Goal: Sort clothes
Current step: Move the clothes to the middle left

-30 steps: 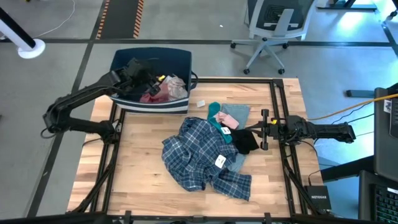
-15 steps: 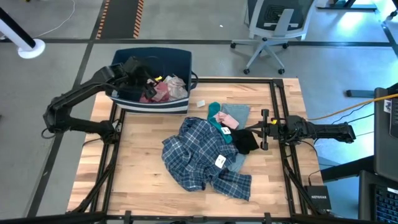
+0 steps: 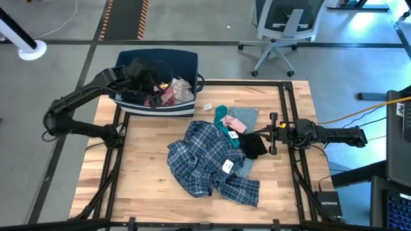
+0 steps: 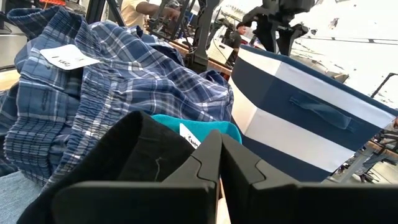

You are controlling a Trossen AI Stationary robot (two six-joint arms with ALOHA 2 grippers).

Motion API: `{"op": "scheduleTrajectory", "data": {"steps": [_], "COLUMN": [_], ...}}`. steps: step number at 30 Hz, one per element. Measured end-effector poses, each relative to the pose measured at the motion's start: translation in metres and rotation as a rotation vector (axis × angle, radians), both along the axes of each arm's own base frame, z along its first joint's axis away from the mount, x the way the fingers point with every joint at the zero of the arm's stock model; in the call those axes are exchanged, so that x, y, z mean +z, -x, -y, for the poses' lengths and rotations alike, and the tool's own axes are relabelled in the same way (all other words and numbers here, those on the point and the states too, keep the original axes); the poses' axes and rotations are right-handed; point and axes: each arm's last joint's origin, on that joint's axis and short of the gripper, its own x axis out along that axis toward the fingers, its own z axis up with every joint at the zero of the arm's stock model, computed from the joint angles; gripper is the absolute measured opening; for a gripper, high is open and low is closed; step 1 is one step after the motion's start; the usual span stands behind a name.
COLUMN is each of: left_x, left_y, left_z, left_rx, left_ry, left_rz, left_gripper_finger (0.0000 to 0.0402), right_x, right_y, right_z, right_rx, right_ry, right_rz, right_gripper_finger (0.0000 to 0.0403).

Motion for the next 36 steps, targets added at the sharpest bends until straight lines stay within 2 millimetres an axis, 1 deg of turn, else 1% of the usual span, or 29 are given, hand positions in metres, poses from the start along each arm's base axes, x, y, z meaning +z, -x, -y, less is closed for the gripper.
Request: {"op": "scheduleTrajectory", "data": {"steps": [6, 10, 13, 19, 24, 30, 36], "left_x": [0.01, 0.017, 0.021, 0.023, 0.015, -0.002, -0.022], "left_y": [-0.016, -0.027, -0.036, -0.053, -0.073, -0.098, -0.118], "left_z": [0.009, 0.019, 0.028, 0.045, 0.055, 0.069, 0.077], "left_rx": [-0.087, -0.211, -0.269, -0.382, -0.471, -0.624, -0.68], "left_ry": [-0.068, -0.043, -0.036, -0.072, -0.077, -0.061, -0.041], "left_rz": [0.12, 0.237, 0.306, 0.353, 0.346, 0.297, 0.227], "left_gripper_finger": [0.0219, 0.0219, 0.0219, 0.0219, 0.0219, 0.0219, 0.0219], "right_x": [0.0, 0.0, 0.0, 0.0, 0.0, 0.0, 0.0], "right_y": [0.0, 0.0, 0.0, 0.0, 0.0, 0.0, 0.0], "right_z": [0.0, 0.0, 0.0, 0.0, 0.0, 0.0, 0.0], "right_rx": [0.0, 0.0, 0.0, 0.0, 0.0, 0.0, 0.0], "right_ry": [0.0, 0.0, 0.0, 0.0, 0.0, 0.0, 0.0], "right_rz": [0.0, 0.0, 0.0, 0.0, -0.001, -0.001, -0.001], "right_gripper_finger": [0.0017, 0.0017, 0.0017, 0.0017, 0.0017, 0.0017, 0.0017]}}
